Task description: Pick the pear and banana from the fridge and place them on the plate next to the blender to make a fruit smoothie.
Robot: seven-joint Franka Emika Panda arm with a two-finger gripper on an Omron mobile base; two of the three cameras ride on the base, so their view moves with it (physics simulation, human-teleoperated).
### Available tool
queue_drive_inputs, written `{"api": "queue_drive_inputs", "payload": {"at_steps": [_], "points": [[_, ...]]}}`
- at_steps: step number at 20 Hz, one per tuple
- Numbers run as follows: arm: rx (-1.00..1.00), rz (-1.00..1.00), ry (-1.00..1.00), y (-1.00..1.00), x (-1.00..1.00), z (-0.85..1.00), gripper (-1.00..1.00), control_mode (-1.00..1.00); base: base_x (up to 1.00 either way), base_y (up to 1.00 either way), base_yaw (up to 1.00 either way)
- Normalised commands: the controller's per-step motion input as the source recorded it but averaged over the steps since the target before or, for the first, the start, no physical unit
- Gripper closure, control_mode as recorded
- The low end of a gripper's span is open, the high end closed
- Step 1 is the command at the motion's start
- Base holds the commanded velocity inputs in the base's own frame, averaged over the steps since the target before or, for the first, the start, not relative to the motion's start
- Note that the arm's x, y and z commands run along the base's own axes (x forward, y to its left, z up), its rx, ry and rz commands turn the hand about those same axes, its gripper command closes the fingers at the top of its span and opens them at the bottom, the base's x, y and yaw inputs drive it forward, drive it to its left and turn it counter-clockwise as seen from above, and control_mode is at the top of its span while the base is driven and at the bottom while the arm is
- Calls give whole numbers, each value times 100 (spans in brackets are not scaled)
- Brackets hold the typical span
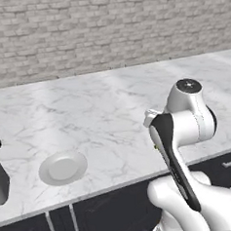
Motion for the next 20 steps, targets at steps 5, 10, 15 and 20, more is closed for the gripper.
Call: {"api": "queue_drive_inputs", "payload": {"at_steps": [5, 10, 15, 20], "points": [[0, 0, 0, 0, 0, 0, 100, 100, 25, 90, 4], [0, 0, 0, 0, 0, 0, 100, 100, -6, 99, 7], [0, 0, 0, 0, 0, 0, 100, 100, 22, 77, 8], [0, 0, 0, 0, 0, 0, 100, 100, 3, 57, 11]]}}
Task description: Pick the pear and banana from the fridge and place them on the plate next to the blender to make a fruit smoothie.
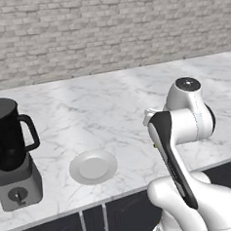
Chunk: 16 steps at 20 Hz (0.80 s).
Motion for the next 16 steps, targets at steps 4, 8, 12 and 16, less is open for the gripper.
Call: {"api": "queue_drive_inputs", "payload": {"at_steps": [4, 8, 12, 16], "points": [[0, 0, 0, 0, 0, 0, 100, 100, 0, 69, 17], [0, 0, 0, 0, 0, 0, 100, 100, 0, 71, 18], [0, 0, 0, 0, 0, 0, 100, 100, 0, 99, 22], [0, 0, 0, 0, 0, 0, 100, 100, 0, 91, 20]]}}
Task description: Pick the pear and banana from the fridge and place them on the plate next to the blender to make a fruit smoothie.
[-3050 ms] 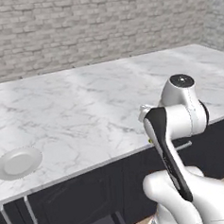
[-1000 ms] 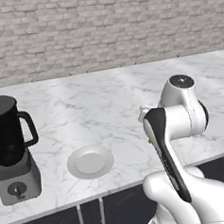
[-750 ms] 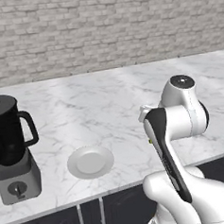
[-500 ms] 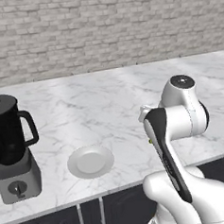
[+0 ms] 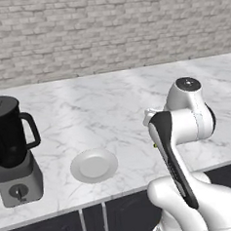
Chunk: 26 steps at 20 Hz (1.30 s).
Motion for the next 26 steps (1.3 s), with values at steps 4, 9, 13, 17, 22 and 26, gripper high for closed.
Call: {"api": "queue_drive_inputs", "payload": {"at_steps": [4, 9, 13, 17, 22, 26], "points": [[0, 0, 0, 0, 0, 0, 100, 100, -3, 55, 15], [-2, 24, 4, 74, -30, -41, 100, -100, -5, 8, 3], [-8, 30, 15, 100, 1, -59, 100, -100, 0, 0, 0], [-1, 22, 16, 100, 60, -55, 100, -100, 0, 0, 0], [0, 13, 13, 86, 98, -53, 100, -100, 0, 0, 0], [0, 6, 6, 37, 82, -62, 100, -100, 0, 0, 0]]}}
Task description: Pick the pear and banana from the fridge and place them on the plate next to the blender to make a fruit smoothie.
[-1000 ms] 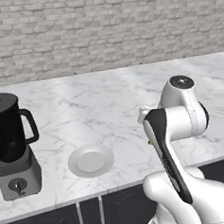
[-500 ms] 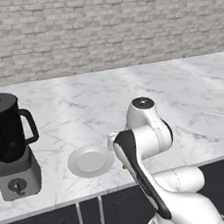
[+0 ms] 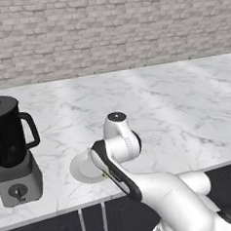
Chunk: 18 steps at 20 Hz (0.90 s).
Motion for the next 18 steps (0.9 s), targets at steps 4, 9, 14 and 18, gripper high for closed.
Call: {"api": "queue_drive_inputs", "payload": {"at_steps": [4, 9, 14, 18], "points": [[-1, 2, 5, 31, 56, -64, 100, -100, 0, 0, 0], [-1, 1, 3, 29, 52, -50, 100, -100, 0, 0, 0], [-2, 0, 1, 27, 34, -24, -100, -100, 0, 0, 0], [-2, 0, 0, 8, 5, -14, -100, -100, 0, 0, 0]]}}
